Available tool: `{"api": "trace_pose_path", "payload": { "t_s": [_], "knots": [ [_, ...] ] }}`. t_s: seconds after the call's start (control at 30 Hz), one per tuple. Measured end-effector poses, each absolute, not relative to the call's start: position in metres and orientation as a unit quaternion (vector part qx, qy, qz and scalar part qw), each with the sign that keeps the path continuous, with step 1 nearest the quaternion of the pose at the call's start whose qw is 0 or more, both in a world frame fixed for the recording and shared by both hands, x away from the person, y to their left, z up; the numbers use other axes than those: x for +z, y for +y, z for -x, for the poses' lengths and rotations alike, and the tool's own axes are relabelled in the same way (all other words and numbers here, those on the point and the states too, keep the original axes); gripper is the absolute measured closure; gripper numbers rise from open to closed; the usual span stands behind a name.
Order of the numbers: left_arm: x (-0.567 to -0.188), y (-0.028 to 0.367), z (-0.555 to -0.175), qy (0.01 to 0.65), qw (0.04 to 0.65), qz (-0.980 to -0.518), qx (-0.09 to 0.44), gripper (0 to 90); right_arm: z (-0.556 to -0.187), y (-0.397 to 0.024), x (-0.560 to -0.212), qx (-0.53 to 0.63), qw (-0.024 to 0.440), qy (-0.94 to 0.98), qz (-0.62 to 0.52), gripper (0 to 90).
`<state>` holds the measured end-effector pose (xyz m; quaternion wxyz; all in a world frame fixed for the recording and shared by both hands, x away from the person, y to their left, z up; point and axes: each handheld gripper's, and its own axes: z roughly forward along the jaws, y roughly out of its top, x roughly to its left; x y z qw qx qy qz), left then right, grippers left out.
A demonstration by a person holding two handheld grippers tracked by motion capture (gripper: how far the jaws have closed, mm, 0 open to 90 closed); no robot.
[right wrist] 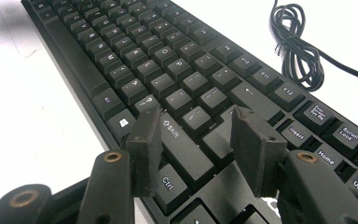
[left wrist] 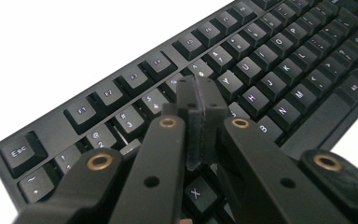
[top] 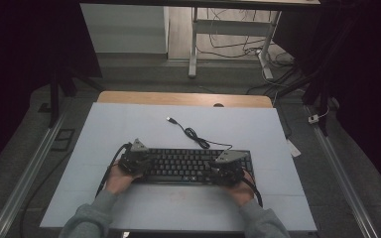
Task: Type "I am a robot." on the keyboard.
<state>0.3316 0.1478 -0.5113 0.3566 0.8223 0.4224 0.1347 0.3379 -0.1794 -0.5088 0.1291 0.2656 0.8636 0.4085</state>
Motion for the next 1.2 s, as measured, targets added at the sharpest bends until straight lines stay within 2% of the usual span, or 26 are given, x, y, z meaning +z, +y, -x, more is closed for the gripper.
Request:
{"api": "trace_pose_path", "payload": {
  "t_s": [0.77,1.2],
  "knots": [
    [-0.521,0.142,-0.338,0.429,0.34,-0.826,0.135,88.6,-0.338,-0.179,-0.509,0.407,0.129,0.864,-0.265,53.2],
    [-0.515,0.146,-0.335,0.426,0.361,-0.818,0.138,87.9,-0.338,-0.179,-0.509,0.409,0.129,0.864,-0.266,53.1]
  ]
}}
